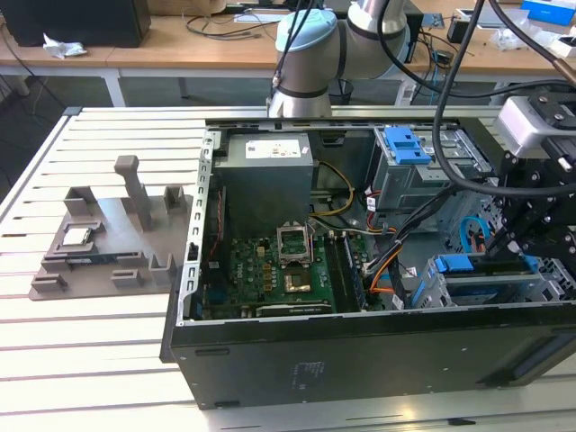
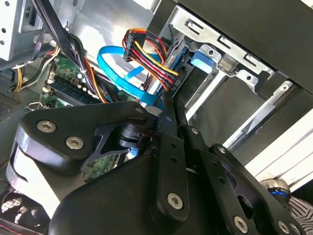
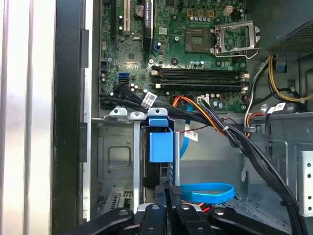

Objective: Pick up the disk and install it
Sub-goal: 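Insert the second disk wire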

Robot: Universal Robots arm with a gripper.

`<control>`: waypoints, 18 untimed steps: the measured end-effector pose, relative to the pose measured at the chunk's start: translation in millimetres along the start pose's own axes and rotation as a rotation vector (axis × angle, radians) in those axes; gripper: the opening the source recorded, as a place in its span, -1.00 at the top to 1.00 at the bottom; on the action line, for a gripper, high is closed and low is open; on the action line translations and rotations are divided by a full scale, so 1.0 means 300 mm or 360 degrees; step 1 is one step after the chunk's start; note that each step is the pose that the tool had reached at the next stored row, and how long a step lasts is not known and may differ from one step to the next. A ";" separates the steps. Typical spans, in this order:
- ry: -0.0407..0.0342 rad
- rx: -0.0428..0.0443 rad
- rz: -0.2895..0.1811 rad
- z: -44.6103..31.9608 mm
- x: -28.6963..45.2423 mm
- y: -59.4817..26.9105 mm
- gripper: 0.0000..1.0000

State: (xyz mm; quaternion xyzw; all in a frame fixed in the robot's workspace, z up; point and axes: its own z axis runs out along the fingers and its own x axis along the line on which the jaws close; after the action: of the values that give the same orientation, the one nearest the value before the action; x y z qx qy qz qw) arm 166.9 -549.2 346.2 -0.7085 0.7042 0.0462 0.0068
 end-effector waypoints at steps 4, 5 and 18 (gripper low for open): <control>0.0000 0.0000 0.0000 0.006 0.003 -0.001 0.69; 0.0001 0.0000 0.0000 0.008 0.004 -0.001 0.69; 0.0000 0.0000 0.0000 0.013 0.005 -0.001 0.53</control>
State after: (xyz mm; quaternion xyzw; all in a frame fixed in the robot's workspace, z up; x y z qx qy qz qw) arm 166.9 -550.4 342.2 -0.7085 0.7042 0.0461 0.0068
